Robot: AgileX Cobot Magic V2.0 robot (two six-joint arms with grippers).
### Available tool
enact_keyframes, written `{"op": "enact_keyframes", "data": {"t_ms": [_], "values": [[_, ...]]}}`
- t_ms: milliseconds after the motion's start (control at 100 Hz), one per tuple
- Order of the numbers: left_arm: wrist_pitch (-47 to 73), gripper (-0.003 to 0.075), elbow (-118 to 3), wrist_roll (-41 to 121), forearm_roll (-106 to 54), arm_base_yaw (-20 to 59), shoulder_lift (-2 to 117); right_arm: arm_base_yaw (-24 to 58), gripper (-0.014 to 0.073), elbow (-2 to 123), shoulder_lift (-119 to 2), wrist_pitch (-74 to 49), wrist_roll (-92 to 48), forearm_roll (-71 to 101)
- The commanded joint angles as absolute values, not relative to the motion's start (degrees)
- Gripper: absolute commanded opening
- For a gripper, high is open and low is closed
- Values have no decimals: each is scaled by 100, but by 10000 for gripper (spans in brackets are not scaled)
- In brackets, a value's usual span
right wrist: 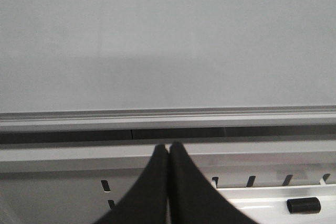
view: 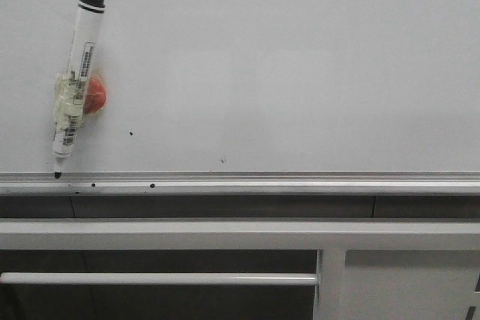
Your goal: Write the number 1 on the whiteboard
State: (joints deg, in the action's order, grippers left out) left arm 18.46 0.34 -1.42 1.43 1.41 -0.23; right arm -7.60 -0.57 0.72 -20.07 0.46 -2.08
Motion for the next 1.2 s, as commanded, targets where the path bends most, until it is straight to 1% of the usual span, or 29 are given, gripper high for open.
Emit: {"op": "enact_keyframes", "data": {"t_ms": [0,350,420,570,640,710,900,1190], "values": [[1379,-20,70,-147,161,124,-156,-798,-64,-225,151,-1876,0,-211],[1269,-20,70,-147,161,124,-156,-798,-64,-225,151,-1876,0,-211],[979,-20,70,-147,161,124,-156,-798,-64,-225,151,-1876,0,-211],[-73,-20,70,-147,161,124,-156,-798,-64,-225,151,-1865,0,-211],[-308,-20,70,-147,172,124,-156,-798,-64,-225,151,-1789,0,-377],[-385,-20,70,-147,184,124,-156,-798,-64,-225,151,-1381,0,-333],[-374,-20,70,-147,184,124,-156,-798,-64,-225,151,213,0,-276],[-577,-20,70,-147,184,124,-156,-798,-64,-225,151,1731,0,-276]]}}
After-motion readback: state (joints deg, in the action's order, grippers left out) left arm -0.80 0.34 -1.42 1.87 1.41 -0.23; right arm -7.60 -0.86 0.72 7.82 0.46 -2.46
